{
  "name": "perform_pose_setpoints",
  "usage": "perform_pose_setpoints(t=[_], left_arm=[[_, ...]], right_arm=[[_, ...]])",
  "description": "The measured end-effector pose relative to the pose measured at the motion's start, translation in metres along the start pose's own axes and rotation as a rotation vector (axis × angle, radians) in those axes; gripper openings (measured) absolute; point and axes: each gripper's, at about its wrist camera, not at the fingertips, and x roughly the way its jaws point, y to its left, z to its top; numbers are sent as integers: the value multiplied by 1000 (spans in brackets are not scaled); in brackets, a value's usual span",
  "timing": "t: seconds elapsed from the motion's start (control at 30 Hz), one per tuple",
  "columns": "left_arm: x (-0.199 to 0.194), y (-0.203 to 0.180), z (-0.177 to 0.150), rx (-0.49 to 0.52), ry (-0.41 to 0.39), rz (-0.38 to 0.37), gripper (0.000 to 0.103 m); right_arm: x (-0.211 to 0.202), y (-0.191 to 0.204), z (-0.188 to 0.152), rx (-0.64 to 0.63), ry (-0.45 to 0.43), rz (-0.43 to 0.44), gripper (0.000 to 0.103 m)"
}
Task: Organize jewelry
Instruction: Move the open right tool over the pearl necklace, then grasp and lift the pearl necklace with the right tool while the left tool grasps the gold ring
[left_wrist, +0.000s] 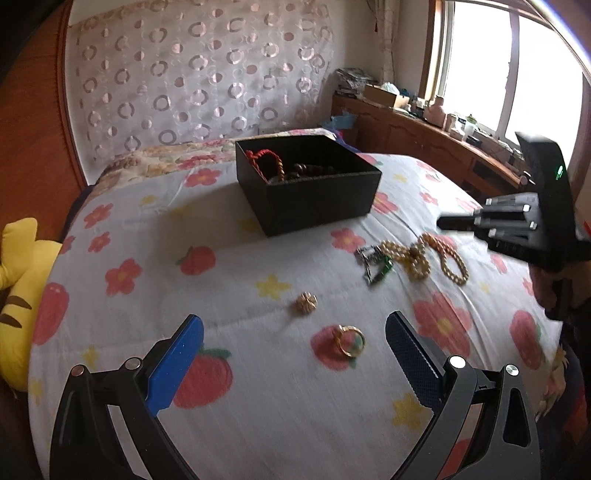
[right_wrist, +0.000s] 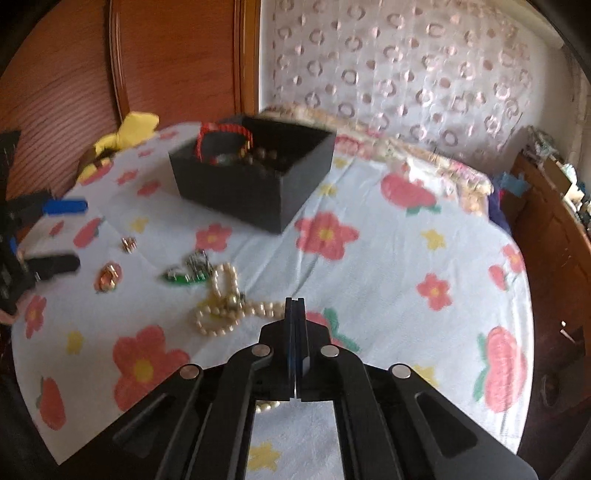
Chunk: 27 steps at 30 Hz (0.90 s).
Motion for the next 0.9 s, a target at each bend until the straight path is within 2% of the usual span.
perform_pose_setpoints(t=[0.13, 0.23, 0.37, 0.5, 0.57, 0.63, 0.9], left_arm=[[1, -3, -4, 6, 11, -8, 95], [1, -5, -6, 5, 15, -14, 95], [-1, -5, -8, 0, 17, -18, 95], [-4, -7, -10, 1, 13, -25, 95], [-5, -8, -10, 3, 11, -26, 95], [-5, -8, -10, 2, 10, -28, 95], [-5, -9, -12, 0, 21, -24, 95]], right_arm=[[-12, 6, 7, -23, -24, -3, 0], [-8, 4, 7, -18, -12, -8, 0], [1, -4, -4, 31, 39, -2, 1], [-3, -1, -21, 60, 55, 53, 1], [-5, 8, -28, 40, 64, 78, 5], [-5, 15, -33, 26, 75, 88, 22], [3, 30, -36, -21, 99, 74, 21]])
